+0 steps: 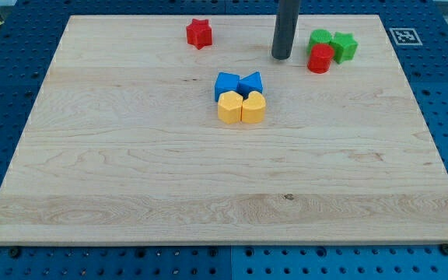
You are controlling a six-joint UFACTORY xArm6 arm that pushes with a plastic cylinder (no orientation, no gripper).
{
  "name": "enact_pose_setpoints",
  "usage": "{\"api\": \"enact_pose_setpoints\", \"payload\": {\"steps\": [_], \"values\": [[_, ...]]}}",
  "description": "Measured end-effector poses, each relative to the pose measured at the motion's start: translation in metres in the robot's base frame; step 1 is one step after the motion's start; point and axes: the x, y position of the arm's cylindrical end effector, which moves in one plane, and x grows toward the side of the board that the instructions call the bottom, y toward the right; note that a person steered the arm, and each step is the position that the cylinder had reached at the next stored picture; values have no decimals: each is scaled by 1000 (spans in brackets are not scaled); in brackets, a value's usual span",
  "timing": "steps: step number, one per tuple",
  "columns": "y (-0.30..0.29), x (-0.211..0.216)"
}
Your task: Move red star above blue cube
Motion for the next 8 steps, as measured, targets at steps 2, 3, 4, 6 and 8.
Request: {"api": "enact_pose_setpoints", "payload": {"steps": [2, 3, 4, 6, 8], "values": [[0, -21], [-11, -48], [-53, -51], [-98, -81], [-174, -92]]}}
